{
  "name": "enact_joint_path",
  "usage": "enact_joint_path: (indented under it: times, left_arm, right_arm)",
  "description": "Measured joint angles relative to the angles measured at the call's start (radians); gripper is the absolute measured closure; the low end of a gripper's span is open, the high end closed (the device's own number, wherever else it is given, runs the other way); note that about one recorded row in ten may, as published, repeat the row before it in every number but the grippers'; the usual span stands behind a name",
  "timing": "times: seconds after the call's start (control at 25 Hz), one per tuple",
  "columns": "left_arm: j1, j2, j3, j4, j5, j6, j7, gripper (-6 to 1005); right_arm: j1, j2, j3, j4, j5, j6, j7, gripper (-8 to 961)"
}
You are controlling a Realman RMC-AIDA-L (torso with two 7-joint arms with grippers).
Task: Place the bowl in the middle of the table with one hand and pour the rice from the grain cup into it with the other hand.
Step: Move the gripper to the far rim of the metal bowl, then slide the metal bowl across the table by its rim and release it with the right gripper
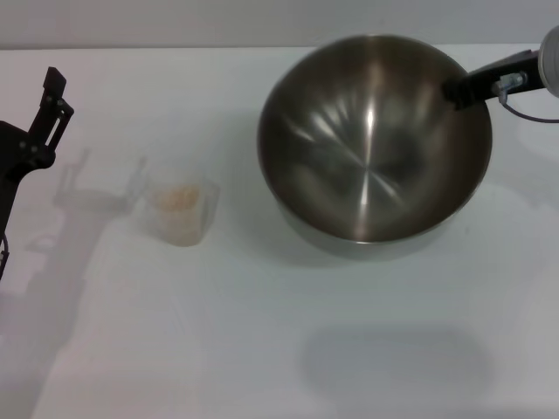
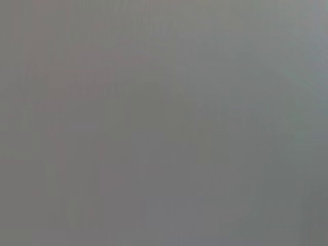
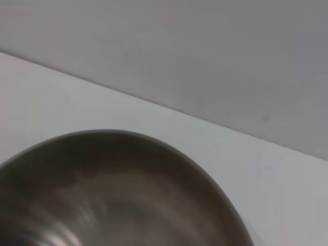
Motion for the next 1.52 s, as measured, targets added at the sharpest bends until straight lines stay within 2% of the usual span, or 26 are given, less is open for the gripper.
enact_joint_path:
  times: [0.32, 0.84, 1.04, 1.36, 1.52]
  left_arm:
    - [-0.001, 0.000, 0.002, -0.003, 0.000, 0.004, 0.000, 167]
    - [-0.001, 0.000, 0.004, -0.004, 0.000, 0.008, 0.000, 174]
    - [-0.001, 0.000, 0.005, -0.003, 0.000, 0.009, 0.001, 275]
    - [0.000, -0.001, 0.010, -0.003, 0.000, 0.016, 0.001, 338]
    - [0.001, -0.002, 0.018, -0.004, 0.000, 0.029, 0.002, 338]
  right_arm:
    - [-0.029, -0.001, -0.012, -0.010, 0.137, 0.016, -0.063, 953]
    - [-0.032, -0.001, -0.043, 0.107, 0.216, 0.023, -0.112, 953]
    - [-0.028, -0.001, -0.047, 0.128, 0.218, 0.026, -0.113, 952]
    - [-0.020, -0.001, -0.089, 0.147, 0.220, 0.028, -0.114, 953]
    - [-0.017, -0.001, -0.090, 0.153, 0.219, 0.030, -0.114, 953]
